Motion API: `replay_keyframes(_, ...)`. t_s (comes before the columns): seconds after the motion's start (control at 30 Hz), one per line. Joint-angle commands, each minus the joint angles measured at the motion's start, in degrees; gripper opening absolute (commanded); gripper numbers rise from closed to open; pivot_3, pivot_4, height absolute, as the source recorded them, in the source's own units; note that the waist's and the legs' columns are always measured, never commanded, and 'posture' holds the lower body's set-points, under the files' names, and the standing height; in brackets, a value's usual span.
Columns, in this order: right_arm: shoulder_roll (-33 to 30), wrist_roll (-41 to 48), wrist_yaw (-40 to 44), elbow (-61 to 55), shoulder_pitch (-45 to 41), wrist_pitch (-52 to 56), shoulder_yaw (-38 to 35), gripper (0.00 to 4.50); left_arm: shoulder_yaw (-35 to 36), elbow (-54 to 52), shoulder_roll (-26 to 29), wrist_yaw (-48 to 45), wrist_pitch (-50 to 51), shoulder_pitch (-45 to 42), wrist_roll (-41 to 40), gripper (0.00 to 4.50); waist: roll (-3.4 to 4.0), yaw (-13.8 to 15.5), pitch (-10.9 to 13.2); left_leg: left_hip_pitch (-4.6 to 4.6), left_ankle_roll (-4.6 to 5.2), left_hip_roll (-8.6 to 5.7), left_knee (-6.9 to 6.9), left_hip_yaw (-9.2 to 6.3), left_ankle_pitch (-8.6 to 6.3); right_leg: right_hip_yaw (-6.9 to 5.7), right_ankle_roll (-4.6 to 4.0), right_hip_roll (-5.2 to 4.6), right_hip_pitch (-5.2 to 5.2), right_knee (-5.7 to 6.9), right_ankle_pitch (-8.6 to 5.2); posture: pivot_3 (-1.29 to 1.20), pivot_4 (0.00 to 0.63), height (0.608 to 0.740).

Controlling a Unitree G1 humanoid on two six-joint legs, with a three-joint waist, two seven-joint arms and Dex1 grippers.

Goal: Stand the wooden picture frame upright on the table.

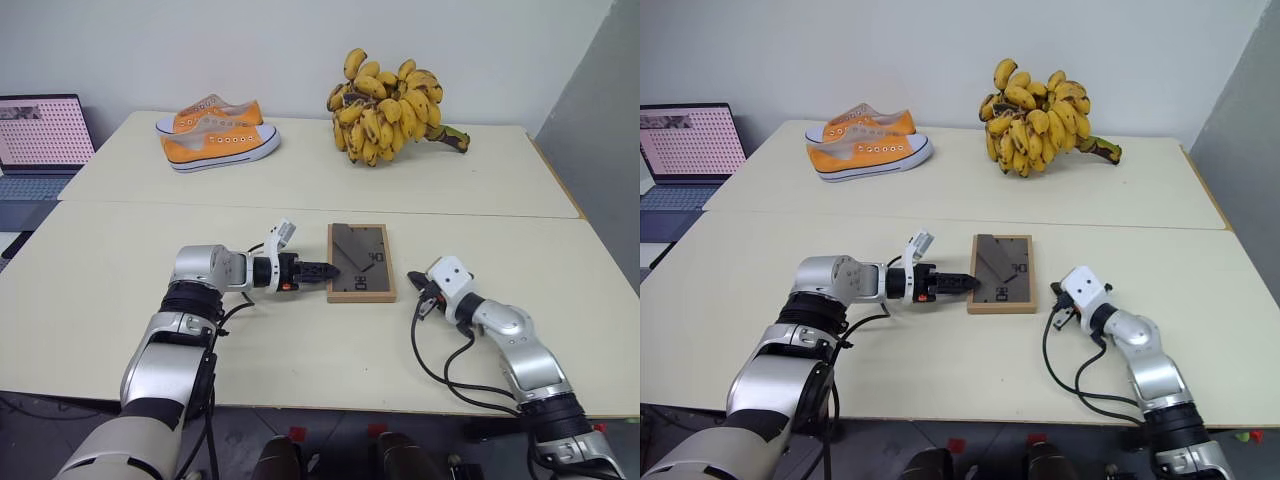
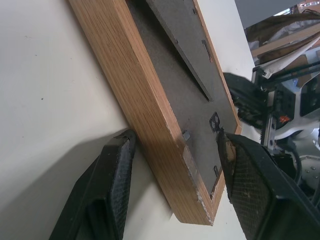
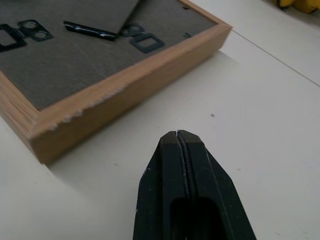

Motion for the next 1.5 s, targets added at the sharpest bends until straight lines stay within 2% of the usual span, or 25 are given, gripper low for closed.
replay_keyframes(0.03, 2.67, 0.08, -1.71, -1.74, -2.15, 0.62, 1.09, 0.00, 0.06, 0.93, -0.76, -1.02, -1.03, -1.52, 0.69, 2.76, 0.00, -0.01, 0.00, 0.00, 0.00, -0.01, 0.00, 0.00, 0.00, 0.00, 0.00, -0.01, 0.00, 0.00, 0.00, 0.00, 0.150, 0.740)
replay_keyframes(0.27, 7.62, -0.02, -3.71, -4.76, -2.60, 3.07, 3.77, 0.00, 0.93, 0.84, -0.96, -1.28, -0.43, -1.36, 0.87, 2.76, 0.00, -0.01, 0.00, 0.00, 0.00, 0.01, 0.00, -0.03, 0.00, -0.02, 0.00, 0.00, -0.01, 0.02, 0.00, 0.00, 0.150, 0.740)
replay_keyframes(0.57, 6.81, -0.23, -3.72, -3.88, -2.11, 2.74, 3.27, 0.00, 2.28, 0.46, -0.57, -0.83, 0.33, -1.25, 0.27, 2.76, 0.00, -0.02, 0.00, 0.00, 0.00, 0.01, -0.01, -0.04, 0.00, -0.04, 0.00, 0.00, -0.01, 0.02, 0.00, 0.00, 0.150, 0.740)
replay_keyframes(0.73, 5.84, -0.08, -3.68, -3.56, -1.75, 2.35, 2.93, 0.00, 4.52, 1.12, -0.88, -0.25, 0.76, -2.11, -0.65, 1.87, 0.00, -0.02, 0.00, -0.01, 0.00, 0.01, -0.01, -0.04, 0.00, -0.04, 0.00, 0.00, -0.02, 0.01, 0.00, 0.00, 0.150, 0.740)
replay_keyframes(0.87, 5.50, -0.06, -3.77, -3.55, -1.23, 2.02, 2.96, 0.00, 5.22, 1.38, -1.14, 0.17, 0.88, -2.30, -0.93, 1.34, 0.00, -0.03, 0.00, 0.00, 0.00, 0.01, -0.01, -0.04, 0.00, -0.04, 0.00, 0.01, -0.01, 0.02, 0.00, 0.00, 0.150, 0.740)
replay_keyframes(1.13, 2.26, -0.18, -3.85, -3.82, -0.02, 0.92, 0.85, 0.00, 8.36, 1.14, -1.73, 1.17, 0.97, -2.82, -2.89, 1.29, 0.00, -0.03, 0.00, 0.00, 0.00, 0.00, 0.00, -0.04, 0.00, -0.03, 0.00, 0.00, 0.00, 0.02, 0.00, 0.00, 0.150, 0.740)
replay_keyframes(1.23, -0.55, 1.28, -3.84, -5.51, 0.49, 1.76, -2.79, 0.00, 12.23, -2.64, -1.41, 2.22, 1.35, -3.28, -5.59, 1.29, 0.00, -0.02, 0.00, -0.01, 0.00, 0.01, 0.00, -0.03, 0.00, -0.03, 0.00, 0.00, -0.01, 0.02, 0.00, 0.00, 0.150, 0.740)
replay_keyframes(1.33, -3.13, 4.25, -3.71, -9.67, 0.28, 4.84, -8.01, 0.00, 16.71, -11.12, -1.00, 4.25, 2.87, -3.30, -9.52, 1.29, 0.01, 0.03, 0.02, -0.24, 0.00, 0.01, 0.01, -0.04, 0.00, -0.04, 0.00, 0.00, -0.19, 0.02, 0.00, 0.00, 0.150, 0.740)
replay_keyframes(1.5, -4.98, 10.32, -3.30, -19.11, -0.80, 13.01, -13.99, 0.00, 20.34, -26.66, -0.60, 8.45, 6.34, -0.38, -14.42, 1.29, 0.01, 0.04, 0.02, -0.43, -0.04, 0.05, 0.00, -0.09, 0.02, -0.08, -0.01, 0.00, -0.36, 0.02, 0.01, 0.00, 0.150, 0.740)
